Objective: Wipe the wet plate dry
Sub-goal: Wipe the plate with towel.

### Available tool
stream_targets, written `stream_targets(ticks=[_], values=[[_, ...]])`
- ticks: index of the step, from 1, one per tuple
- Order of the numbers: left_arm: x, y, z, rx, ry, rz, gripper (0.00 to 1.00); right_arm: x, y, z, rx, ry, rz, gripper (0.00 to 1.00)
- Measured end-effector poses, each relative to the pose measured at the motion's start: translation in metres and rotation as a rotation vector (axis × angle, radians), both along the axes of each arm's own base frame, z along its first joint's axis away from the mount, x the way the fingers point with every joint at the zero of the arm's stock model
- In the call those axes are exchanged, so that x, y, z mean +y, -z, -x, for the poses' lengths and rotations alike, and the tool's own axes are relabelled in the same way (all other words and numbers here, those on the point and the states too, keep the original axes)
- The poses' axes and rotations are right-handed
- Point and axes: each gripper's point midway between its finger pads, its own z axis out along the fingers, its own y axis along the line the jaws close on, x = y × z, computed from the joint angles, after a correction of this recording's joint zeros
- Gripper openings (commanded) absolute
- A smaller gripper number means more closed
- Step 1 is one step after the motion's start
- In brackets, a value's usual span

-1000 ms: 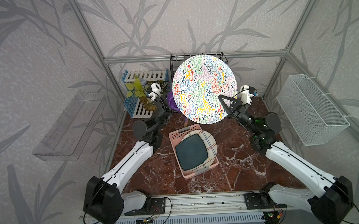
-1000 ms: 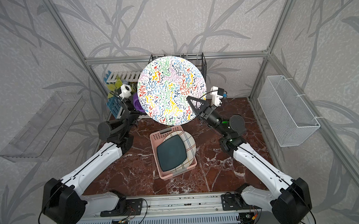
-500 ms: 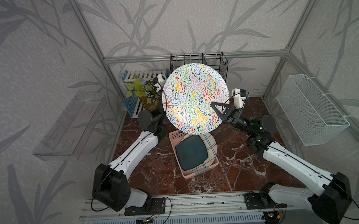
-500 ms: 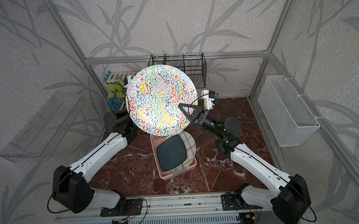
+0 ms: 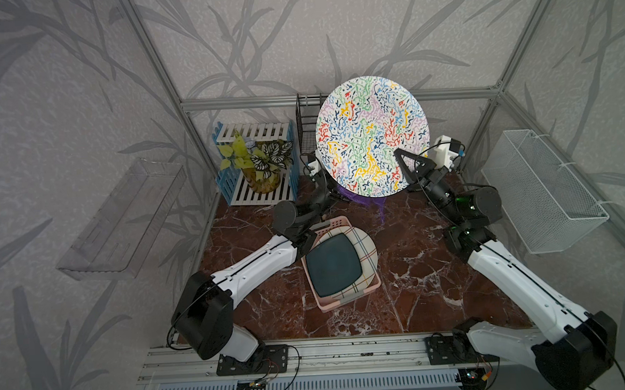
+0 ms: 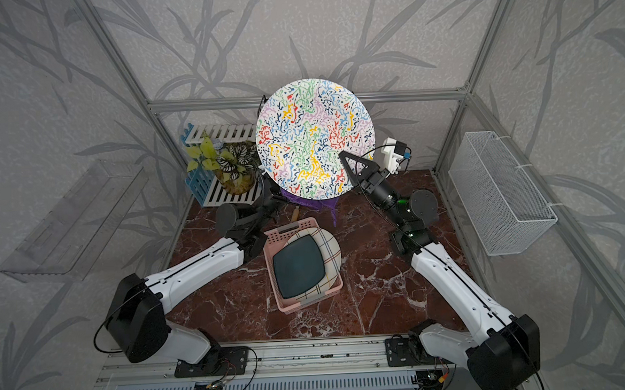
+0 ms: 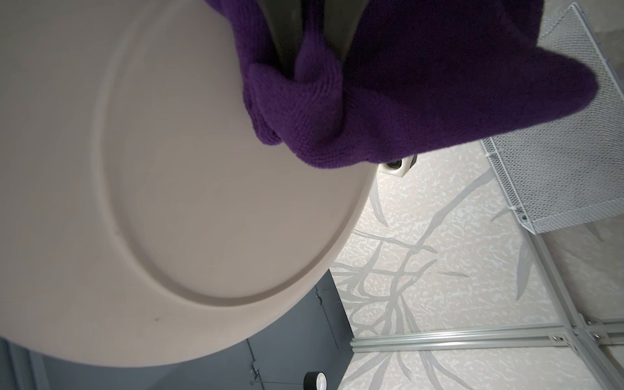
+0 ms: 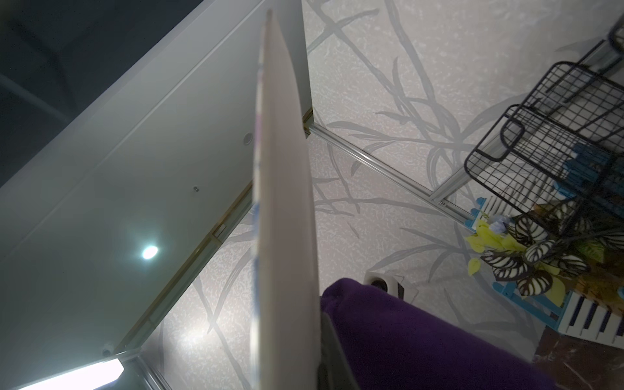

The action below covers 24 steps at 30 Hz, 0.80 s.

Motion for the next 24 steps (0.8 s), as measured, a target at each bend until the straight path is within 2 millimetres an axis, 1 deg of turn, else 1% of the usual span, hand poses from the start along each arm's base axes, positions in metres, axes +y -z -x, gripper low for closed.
stream_targets(ticks=[3,6,8,9,12,14,17,19,21,24], values=[[0.010,-0.002,-0.008,-0.004,-0.032,0.009,0.00,0.008,0.012,0.007,0.030,-0.018,-0.009,0.00],[0.010,-0.012,-0.007,-0.027,-0.023,0.040,0.00,0.017,0.011,0.016,0.026,-0.041,-0.020,0.00],[0.001,-0.018,-0.004,-0.041,0.003,0.067,0.00,0.017,0.006,0.018,0.010,-0.045,-0.025,0.00],[-0.006,-0.017,-0.003,-0.036,0.018,0.076,0.00,0.015,0.002,0.018,0.003,-0.037,-0.028,0.00],[-0.033,-0.006,0.009,-0.014,0.084,0.068,0.00,0.002,-0.011,0.009,-0.013,0.006,-0.039,0.00],[-0.042,0.004,0.012,0.015,0.098,0.060,0.00,-0.008,-0.013,0.001,-0.004,0.037,-0.040,0.00],[-0.037,0.023,0.010,0.052,0.074,0.039,0.00,-0.020,-0.004,-0.013,0.043,0.082,-0.025,0.00],[-0.029,0.036,0.008,0.065,0.047,0.004,0.00,-0.031,0.008,-0.024,0.088,0.132,-0.014,0.00],[-0.017,0.047,0.005,0.069,-0.003,-0.053,0.00,-0.042,0.022,-0.032,0.141,0.193,0.004,0.00],[0.001,0.056,0.003,0.047,-0.127,-0.212,0.00,-0.052,0.035,-0.029,0.185,0.258,0.054,0.00]])
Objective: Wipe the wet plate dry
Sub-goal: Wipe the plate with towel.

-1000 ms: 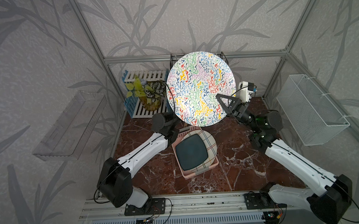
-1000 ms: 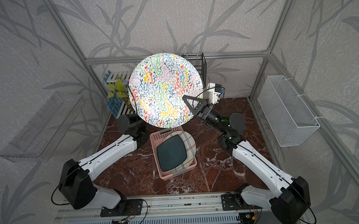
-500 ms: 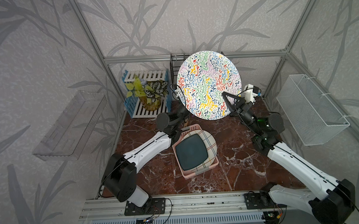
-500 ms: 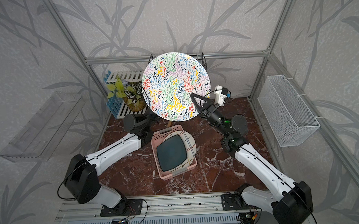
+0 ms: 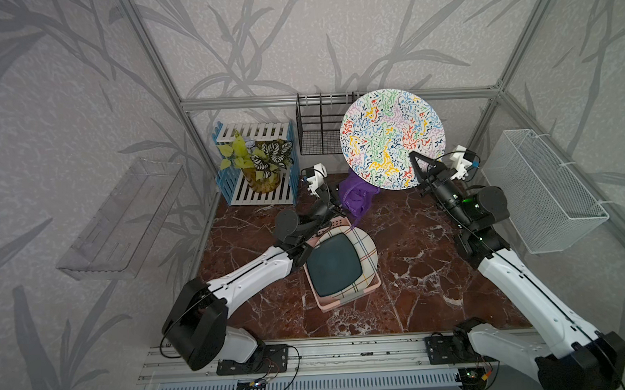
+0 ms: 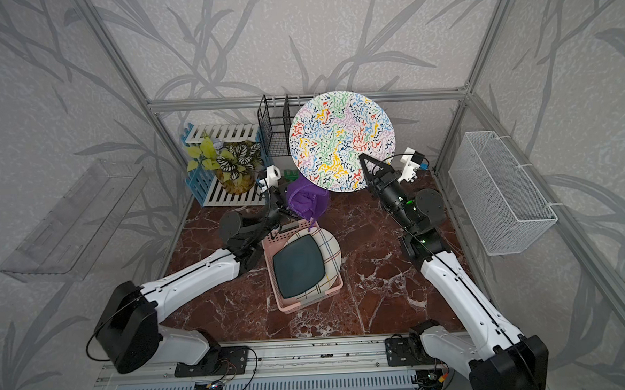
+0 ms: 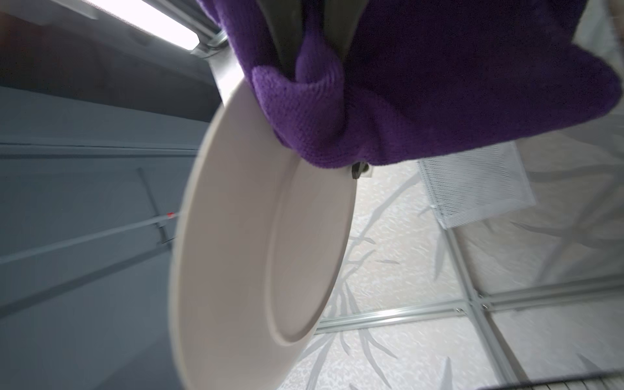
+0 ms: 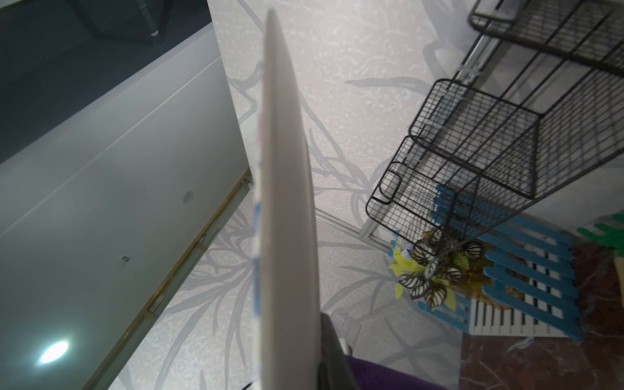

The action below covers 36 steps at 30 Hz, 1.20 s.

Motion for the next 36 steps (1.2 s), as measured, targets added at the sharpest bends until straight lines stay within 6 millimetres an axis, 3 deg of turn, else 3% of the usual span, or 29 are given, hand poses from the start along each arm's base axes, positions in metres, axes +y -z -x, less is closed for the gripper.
stream_targets(ticks=[7,13,17,21,27,29,31,33,36], values=[[0.036,-0.017,0.000,-0.169,-0.391,-0.496,0.00,0.006,-0.004,0.017,-0.053,0.009,0.080,0.00],[0.048,0.012,-0.016,-0.213,-0.503,-0.754,0.00,0.023,0.026,0.006,0.005,-0.002,0.186,0.00],[0.053,0.028,-0.029,-0.222,-0.539,-0.867,0.00,0.040,0.041,0.011,0.019,-0.040,0.263,0.00],[0.062,0.030,-0.041,-0.234,-0.596,-0.926,0.00,0.064,0.047,0.027,-0.015,-0.119,0.325,0.00],[0.108,0.022,-0.073,-0.224,-0.720,-0.975,0.00,0.100,0.079,0.051,0.015,-0.250,0.381,0.00],[0.098,0.015,-0.076,-0.289,-0.677,-0.995,0.00,0.113,0.089,0.061,0.026,-0.307,0.392,0.00],[0.067,0.015,-0.070,-0.366,-0.589,-1.008,0.00,0.119,0.094,0.067,0.035,-0.337,0.389,0.00],[0.030,0.025,-0.057,-0.435,-0.478,-1.012,0.00,0.118,0.097,0.065,0.050,-0.325,0.384,0.00],[0.005,0.049,-0.042,-0.458,-0.355,-0.996,0.00,0.108,0.104,0.053,0.080,-0.264,0.387,0.00]])
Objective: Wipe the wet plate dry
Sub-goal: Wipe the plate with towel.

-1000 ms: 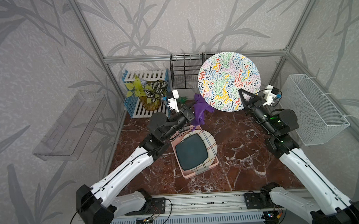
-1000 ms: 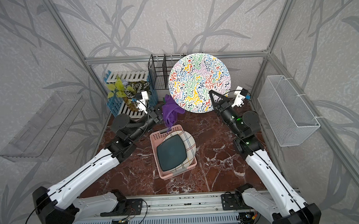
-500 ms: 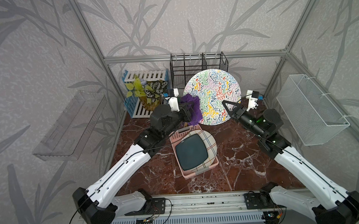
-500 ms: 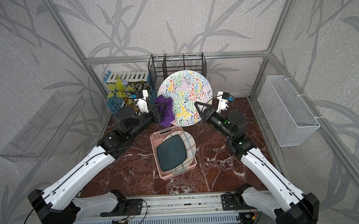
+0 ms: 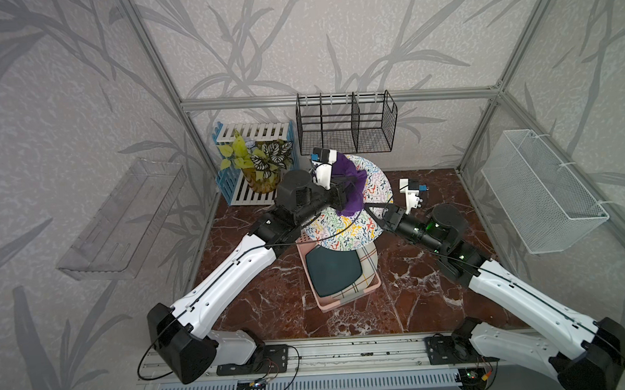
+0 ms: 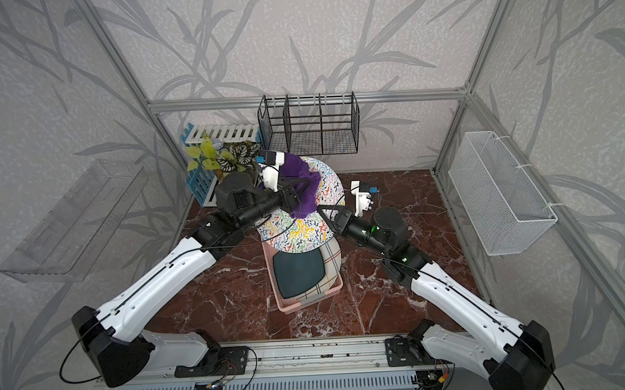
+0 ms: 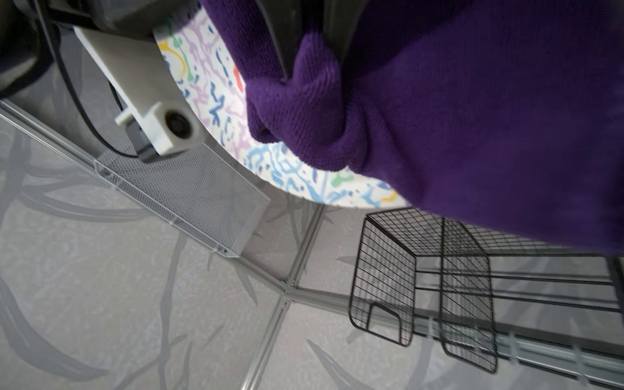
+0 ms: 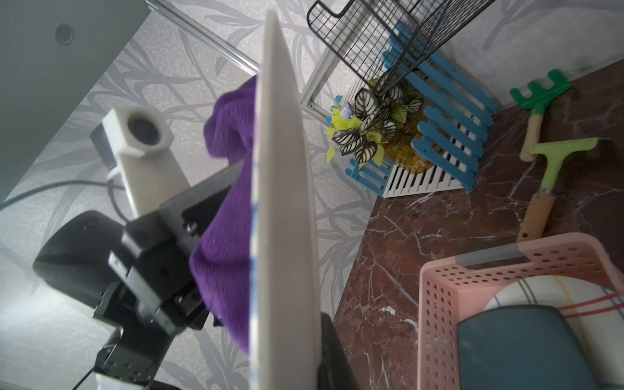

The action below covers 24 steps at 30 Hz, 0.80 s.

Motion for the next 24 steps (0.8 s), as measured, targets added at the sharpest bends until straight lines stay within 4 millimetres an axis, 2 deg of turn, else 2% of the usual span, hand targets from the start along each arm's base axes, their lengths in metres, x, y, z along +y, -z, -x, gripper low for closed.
stream_targets(ticks=[5,9,13,15,17,19,21,24], values=[[0.031,0.017,-0.007,0.046,-0.031,0.015,0.00,-0.013,0.000,-0.009,0.001,0.072,0.008,0.00],[0.020,0.019,-0.001,0.048,0.015,0.001,0.00,-0.013,0.002,-0.004,0.008,0.065,0.013,0.00],[0.016,0.026,-0.006,0.073,0.015,-0.023,0.00,0.008,0.026,0.014,0.046,-0.008,0.047,0.00],[0.007,0.024,-0.012,0.074,0.032,-0.037,0.00,0.020,0.038,0.025,0.072,-0.064,0.067,0.00],[-0.013,0.019,-0.015,0.065,0.072,-0.058,0.00,0.022,0.043,0.026,0.089,-0.067,0.070,0.00],[-0.043,0.014,-0.009,0.042,0.134,-0.081,0.00,0.017,0.042,0.019,0.093,-0.031,0.062,0.00],[-0.066,0.019,0.003,0.037,0.190,-0.101,0.00,0.009,0.041,0.010,0.100,0.002,0.054,0.00],[-0.079,0.034,0.014,0.053,0.224,-0.126,0.00,-0.008,0.040,-0.005,0.123,0.045,0.032,0.00]])
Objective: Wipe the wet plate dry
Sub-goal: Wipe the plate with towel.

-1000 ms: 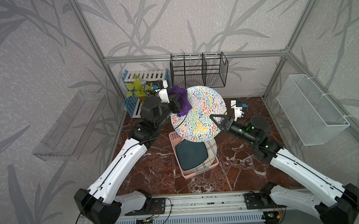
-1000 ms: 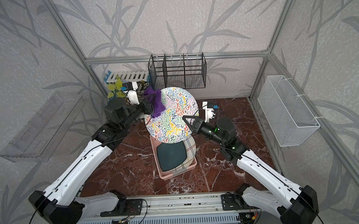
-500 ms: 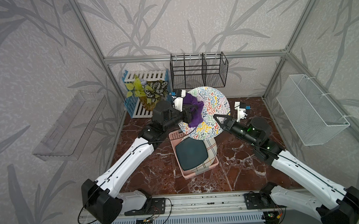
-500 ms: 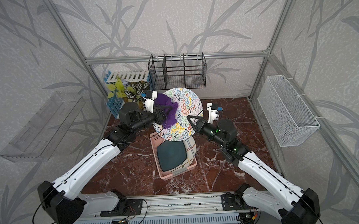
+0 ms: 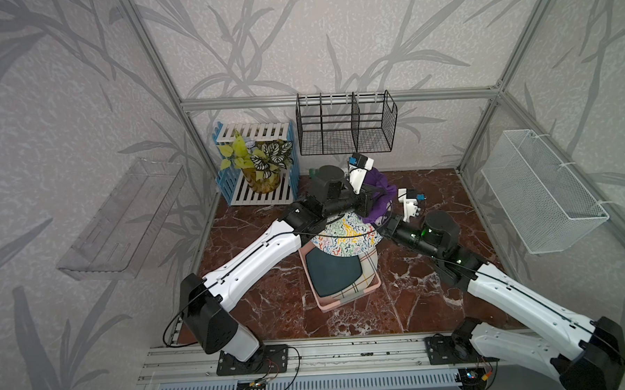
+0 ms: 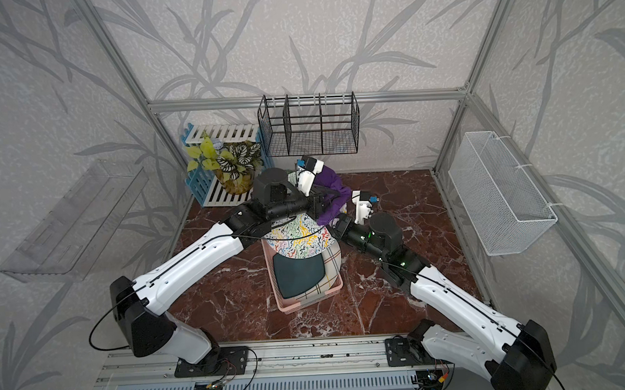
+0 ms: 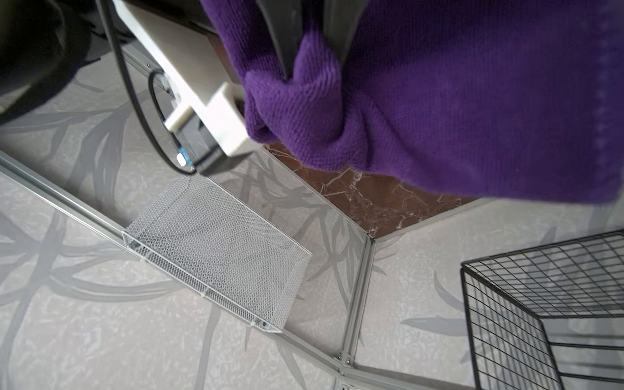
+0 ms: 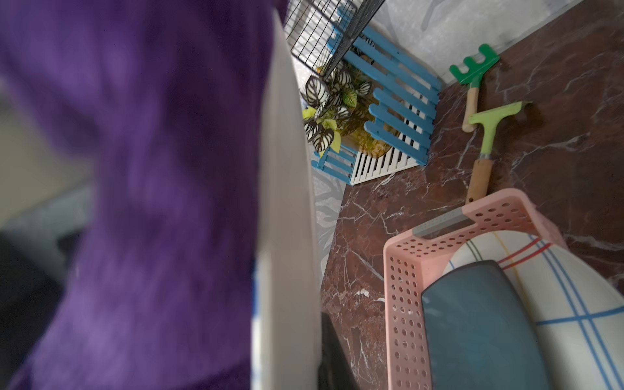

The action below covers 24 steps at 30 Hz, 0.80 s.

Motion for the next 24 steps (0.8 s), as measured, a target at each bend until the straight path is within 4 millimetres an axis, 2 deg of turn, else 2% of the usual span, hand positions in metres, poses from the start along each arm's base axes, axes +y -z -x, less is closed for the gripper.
stream_targets(ticks=[4,6,8,13,17,22,23,24], values=[[0.018,0.016,0.005,0.004,-0.060,-0.006,0.00,-0.013,0.003,-0.009,0.028,0.007,-0.008,0.00],[0.034,0.024,0.011,0.025,-0.091,-0.008,0.00,-0.017,0.000,-0.011,0.026,0.014,-0.011,0.00],[0.039,0.028,0.020,0.044,-0.092,0.004,0.00,-0.020,-0.006,-0.015,0.016,0.028,-0.016,0.00],[0.019,0.031,0.041,0.056,-0.043,0.026,0.00,-0.023,-0.009,-0.023,0.011,0.047,-0.025,0.00],[0.033,0.033,0.023,0.087,-0.110,0.035,0.00,-0.024,-0.006,-0.026,0.019,0.060,-0.019,0.00],[0.104,0.021,-0.039,0.101,-0.327,0.073,0.00,-0.017,-0.011,-0.018,0.012,0.023,-0.033,0.00],[0.111,0.015,-0.048,0.099,-0.346,0.078,0.00,-0.013,-0.011,-0.015,0.011,0.009,-0.034,0.00],[0.108,0.009,-0.054,0.097,-0.338,0.085,0.00,-0.010,-0.012,-0.012,0.010,-0.004,-0.038,0.00]])
